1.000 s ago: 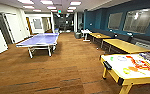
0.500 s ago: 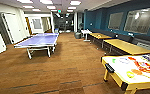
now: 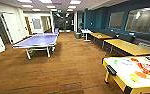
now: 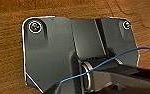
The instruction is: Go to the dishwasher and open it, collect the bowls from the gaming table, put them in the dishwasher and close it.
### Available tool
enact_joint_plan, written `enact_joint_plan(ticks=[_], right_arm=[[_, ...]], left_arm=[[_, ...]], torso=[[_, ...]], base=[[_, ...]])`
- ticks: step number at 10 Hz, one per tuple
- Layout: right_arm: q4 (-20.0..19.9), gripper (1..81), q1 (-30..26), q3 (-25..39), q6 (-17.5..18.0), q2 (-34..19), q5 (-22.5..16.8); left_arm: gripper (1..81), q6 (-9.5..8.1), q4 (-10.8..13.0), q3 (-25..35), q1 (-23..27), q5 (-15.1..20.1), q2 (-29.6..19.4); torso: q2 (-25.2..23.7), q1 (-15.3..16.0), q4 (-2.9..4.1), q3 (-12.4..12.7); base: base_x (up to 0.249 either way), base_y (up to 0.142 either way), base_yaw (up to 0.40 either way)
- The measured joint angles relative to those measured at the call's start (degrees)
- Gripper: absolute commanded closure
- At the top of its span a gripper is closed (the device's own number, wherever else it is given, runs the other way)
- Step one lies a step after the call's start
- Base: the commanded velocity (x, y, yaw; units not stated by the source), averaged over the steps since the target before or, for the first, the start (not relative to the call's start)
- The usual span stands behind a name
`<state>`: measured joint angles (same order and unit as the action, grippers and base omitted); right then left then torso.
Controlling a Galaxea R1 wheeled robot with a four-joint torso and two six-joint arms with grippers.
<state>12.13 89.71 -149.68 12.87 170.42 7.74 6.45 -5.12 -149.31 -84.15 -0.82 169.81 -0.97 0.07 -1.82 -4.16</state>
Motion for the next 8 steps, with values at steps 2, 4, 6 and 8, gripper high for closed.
enact_joint_plan(ticks=[2, 4, 6, 8], right_arm=[[0.0, 1.0, 0.3, 0.0, 0.0, 0.0, -0.02], [0.0, 1.0, 0.48, 0.0, 0.0, -0.02, -0.22], [0.0, 1.0, 0.32, 0.0, 0.0, -0.02, -0.17], [0.0, 1.0, 0.34, 0.0, 0.0, -0.02, -0.17]], left_arm=[[1.0, 0.0, 0.0, 0.0, 0.15, -0.02, 0.0], [1.0, 0.0, 0.0, 0.0, -0.3, 0.41, 0.0], [1.0, 0.0, 0.0, 0.0, -0.16, 0.35, 0.0], [1.0, 0.0, 0.05, 0.0, -0.16, 0.38, 0.0]], torso=[[0.0, -0.02, 0.0, 0.0], [0.0, -0.07, 0.0, 0.0], [0.0, -0.07, 0.0, 0.0], [0.0, -0.08, 0.0, 0.0]], base=[[0.0, 0.0, 0.0], [0.0, 0.0, 0.0], [0.0, 0.0, -0.075], [0.0, 0.0, -0.268]])
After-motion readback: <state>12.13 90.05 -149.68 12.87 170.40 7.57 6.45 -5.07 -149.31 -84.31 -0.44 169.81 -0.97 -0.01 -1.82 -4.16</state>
